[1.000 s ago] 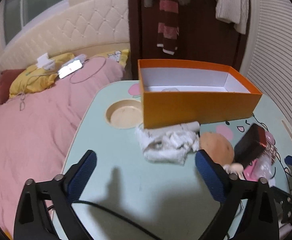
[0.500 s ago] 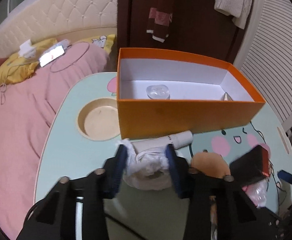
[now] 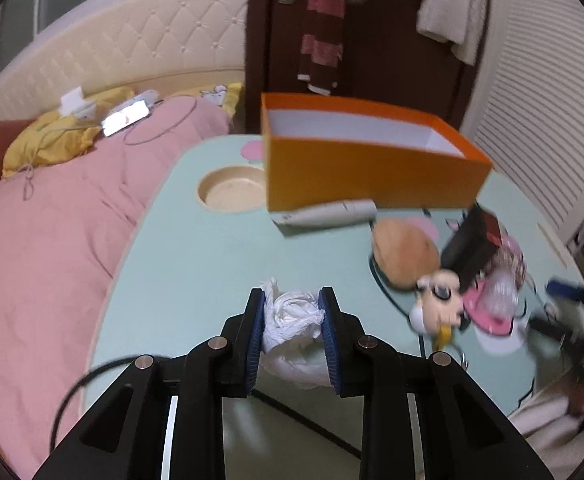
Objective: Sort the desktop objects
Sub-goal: 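Grasp the white tissue with the left tool while the right tool grasps the brown card box, then carry the tissue into the orange box and release while the right tool releases the card box there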
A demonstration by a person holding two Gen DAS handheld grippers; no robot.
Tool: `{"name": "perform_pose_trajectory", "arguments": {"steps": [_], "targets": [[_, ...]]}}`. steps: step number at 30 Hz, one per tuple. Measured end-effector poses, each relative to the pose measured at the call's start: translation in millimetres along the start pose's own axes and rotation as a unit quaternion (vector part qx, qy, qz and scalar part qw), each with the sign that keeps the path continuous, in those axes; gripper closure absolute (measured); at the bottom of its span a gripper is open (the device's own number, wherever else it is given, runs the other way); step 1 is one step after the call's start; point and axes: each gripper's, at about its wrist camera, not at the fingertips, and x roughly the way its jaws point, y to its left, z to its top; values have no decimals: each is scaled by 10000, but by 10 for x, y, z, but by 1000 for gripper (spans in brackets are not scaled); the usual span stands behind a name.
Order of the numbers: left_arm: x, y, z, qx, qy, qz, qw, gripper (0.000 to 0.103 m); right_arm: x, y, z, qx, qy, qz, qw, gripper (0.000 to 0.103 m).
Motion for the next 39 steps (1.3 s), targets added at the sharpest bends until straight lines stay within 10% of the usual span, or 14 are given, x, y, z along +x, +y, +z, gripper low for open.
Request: {"name": "perform_pose_trajectory", "arguments": {"steps": [13, 19, 20, 39], "targets": [[60, -147, -75, 82, -80, 125, 9999, 78, 180, 144, 359, -463, -69, 76, 9989, 46], [58, -166, -51, 73, -72, 127, 9999, 77, 365, 276, 387, -704, 146, 49, 9974, 48], [55, -167, -49, 74, -77, 128, 9999, 78, 370, 293, 373, -754, 89, 1, 9971, 62], [-203, -69, 359, -81, -526, -128, 9985, 79, -177, 199, 603, -510, -771, 432, 9948, 61]]}}
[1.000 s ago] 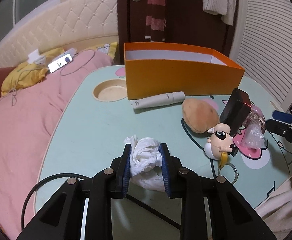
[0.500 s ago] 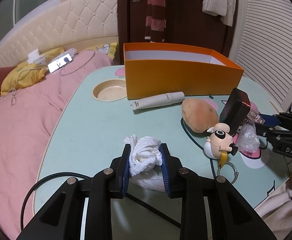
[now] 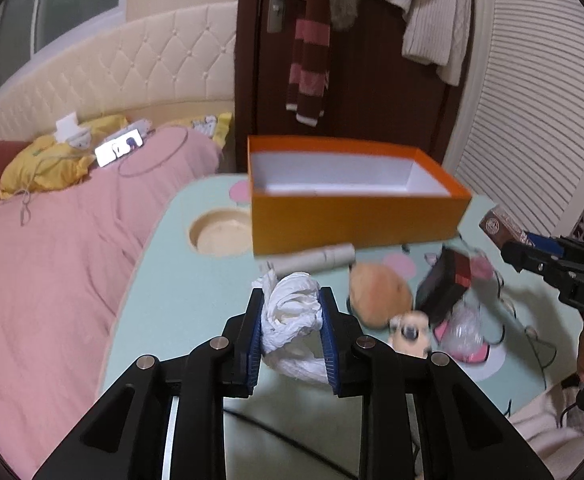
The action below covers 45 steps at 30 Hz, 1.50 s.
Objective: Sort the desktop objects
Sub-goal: 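Carry the tissue into the orange box and release while the right tool releases the card box there, then withdraw both open tools from the box back over the desk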
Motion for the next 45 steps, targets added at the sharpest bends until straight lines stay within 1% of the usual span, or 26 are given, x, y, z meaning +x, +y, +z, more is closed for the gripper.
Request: {"name": "perform_pose_trajectory", "arguments": {"steps": [6, 11, 16, 19, 24, 25, 27, 28, 29, 31, 32, 33, 34, 35, 38, 45], "targets": [[79, 55, 440, -13, -269, -146, 9995, 79, 107, -50, 268, 90, -134, 93, 9998, 61], [238, 52, 756, 35, -429, -215, 9988, 79, 311, -105, 497, 175, -129, 155, 9996, 61], [546, -18, 957, 122, -345, -305, 9989, 79, 587, -163, 708, 226, -54, 229, 9995, 61], [744, -60, 977, 150, -194, -336, 9991, 79, 738, -205, 769, 308, 56, 276, 9991, 61], [969, -43, 927, 47, 53, -346, 9994, 79, 954, -232, 765, 364, 258, 337, 9984, 61], [994, -36, 916, 24, 86, -339, 9994, 77, 983, -232, 756, 359, 289, 334, 9984, 61], [1021, -16, 897, -41, 127, -321, 9994, 65, 1017, -233, 742, 362, 320, 326, 9983, 61], [1021, -3, 888, -96, 131, -329, 9993, 49, 1027, -239, 737, 382, 327, 334, 9982, 61], [1003, 5, 881, -135, 84, -351, 9993, 44, 1035, -246, 731, 411, 329, 347, 9980, 61], [966, 15, 874, -169, 9, -361, 9992, 43, 1036, -264, 724, 494, 314, 372, 9976, 60], [957, 13, 874, -148, 12, -345, 9993, 43, 1029, -268, 724, 523, 308, 360, 9975, 56], [938, 17, 872, -133, 5, -329, 9994, 43, 1016, -271, 726, 549, 282, 358, 9975, 50], [918, 22, 871, -120, -5, -313, 9994, 43, 993, -270, 729, 562, 221, 382, 9974, 40], [898, 26, 870, -107, -15, -297, 9995, 43, 962, -270, 730, 584, 146, 389, 9974, 32], [789, 68, 850, -160, -62, -316, 9994, 43, 866, -275, 738, 612, 8, 427, 9972, 32], [433, 203, 766, -177, -166, -115, 9996, 43, 642, -287, 695, 610, -46, 447, 9971, 32]]}}
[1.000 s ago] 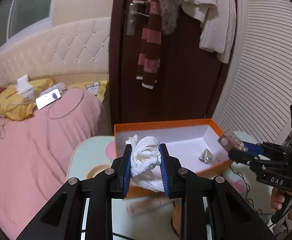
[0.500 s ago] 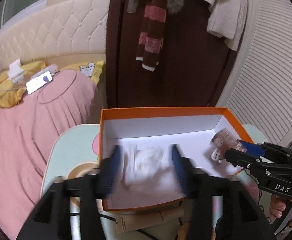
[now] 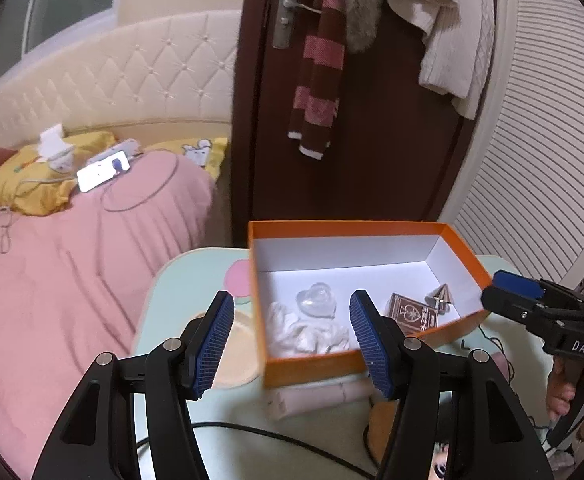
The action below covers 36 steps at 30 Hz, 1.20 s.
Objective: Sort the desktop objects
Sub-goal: 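Withdraw both open tools from the box back over the desk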
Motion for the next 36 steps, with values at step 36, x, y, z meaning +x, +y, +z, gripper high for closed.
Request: {"name": "perform_pose_trajectory", "arguments": {"steps": [36], "targets": [[-30, -205, -1222, 136, 696, 888, 9935, 6, -252, 203, -1222, -424, 874, -1369, 9858, 17]]}}
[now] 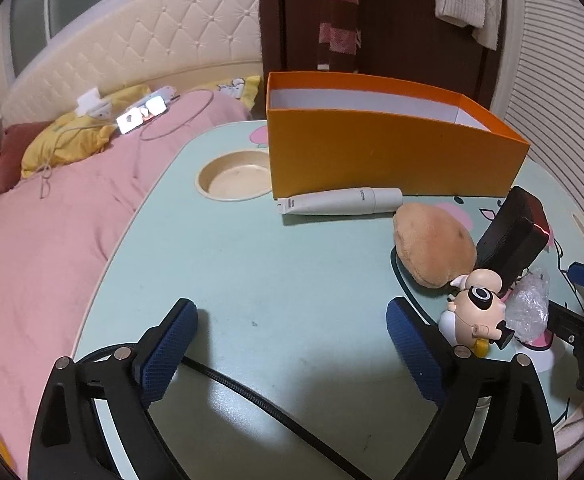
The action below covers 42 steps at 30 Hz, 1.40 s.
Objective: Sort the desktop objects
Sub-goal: 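Withdraw both open tools from the box back over the desk, then grasp the clear plastic bag with the right tool while the left tool grasps the brown plush toy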
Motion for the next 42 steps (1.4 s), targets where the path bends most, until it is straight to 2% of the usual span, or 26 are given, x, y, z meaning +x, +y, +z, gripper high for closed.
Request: {"name": "perform_pose_trajectory", "arguments": {"steps": [9, 16, 18, 22, 25, 27, 30, 32, 34, 36, 37, 42], "targets": [[7, -50, 23, 4, 57, 4, 10000, 2, -33, 30, -36, -54, 31, 23, 10000, 10], [3, 1, 11, 14, 58, -16, 10000, 2, -46, 3, -38, 35, 2, 60, 10000, 10], [4, 0, 8, 12, 58, -18, 10000, 2, -76, -75, -48, 238, -71, 203, 9995, 10], [9, -10, 4, -7, 52, -7, 10000, 2, -231, -163, -29, 501, -477, 799, 9944, 10], [15, -45, 6, -23, 50, 0, 10000, 2, -269, 23, 21, 95, -547, 1176, 9915, 10], [19, -37, 4, -20, 50, -7, 10000, 2, -240, 210, 44, -311, -436, 1277, 9904, 10], [24, -21, 3, -27, 53, -10, 10000, 2, -142, 411, 83, -681, -210, 1308, 9888, 20], [22, -18, 2, -28, 51, -12, 10000, 2, -53, 464, 119, -745, -36, 1329, 9883, 35], [20, -20, 3, -27, 52, -13, 10000, 1, 4, 478, 150, -725, 24, 1343, 9883, 40], [21, -16, 8, -21, 58, -19, 10000, 2, 1, 465, 165, -692, 3, 1421, 9874, 61], [24, -11, 13, -14, 64, -26, 10000, 2, -25, 451, 150, -666, -54, 1438, 9874, 66], [-8, -52, 27, 190, 17, -74, 9998, 2, -148, 368, 88, -561, -312, 1461, 9872, 67]]}}
